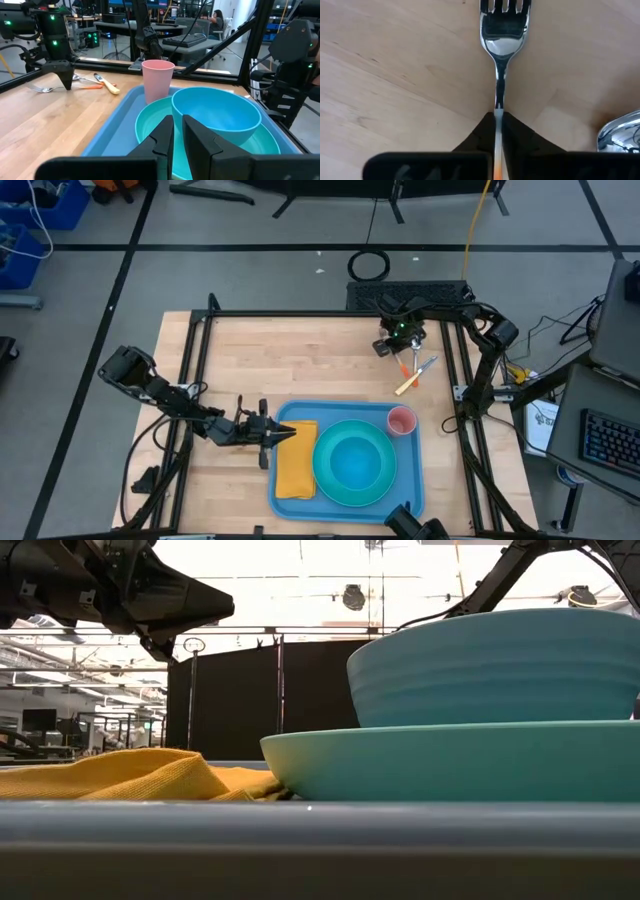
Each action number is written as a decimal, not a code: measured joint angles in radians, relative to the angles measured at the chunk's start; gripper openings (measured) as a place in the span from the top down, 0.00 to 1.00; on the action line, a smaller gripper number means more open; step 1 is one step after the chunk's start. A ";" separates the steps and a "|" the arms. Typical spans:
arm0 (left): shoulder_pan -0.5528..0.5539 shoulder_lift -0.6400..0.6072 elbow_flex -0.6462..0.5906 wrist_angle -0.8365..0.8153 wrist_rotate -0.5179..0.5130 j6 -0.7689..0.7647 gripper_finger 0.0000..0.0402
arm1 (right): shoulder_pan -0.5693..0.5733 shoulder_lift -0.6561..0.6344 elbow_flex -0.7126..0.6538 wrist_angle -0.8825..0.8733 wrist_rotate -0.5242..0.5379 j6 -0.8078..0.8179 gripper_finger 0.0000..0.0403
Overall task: Set up tray
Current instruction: Put the orange fork on top of the napkin
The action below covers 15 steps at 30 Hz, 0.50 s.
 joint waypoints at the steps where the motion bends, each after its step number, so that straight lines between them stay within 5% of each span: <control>1: 0.000 0.000 0.000 -0.001 0.000 0.000 0.90 | 0.000 0.000 0.000 0.004 0.000 0.000 0.98; 15: -0.001 0.000 0.000 -0.023 -0.001 -0.020 0.90 | 0.002 -0.011 0.000 0.065 -0.003 -0.023 0.99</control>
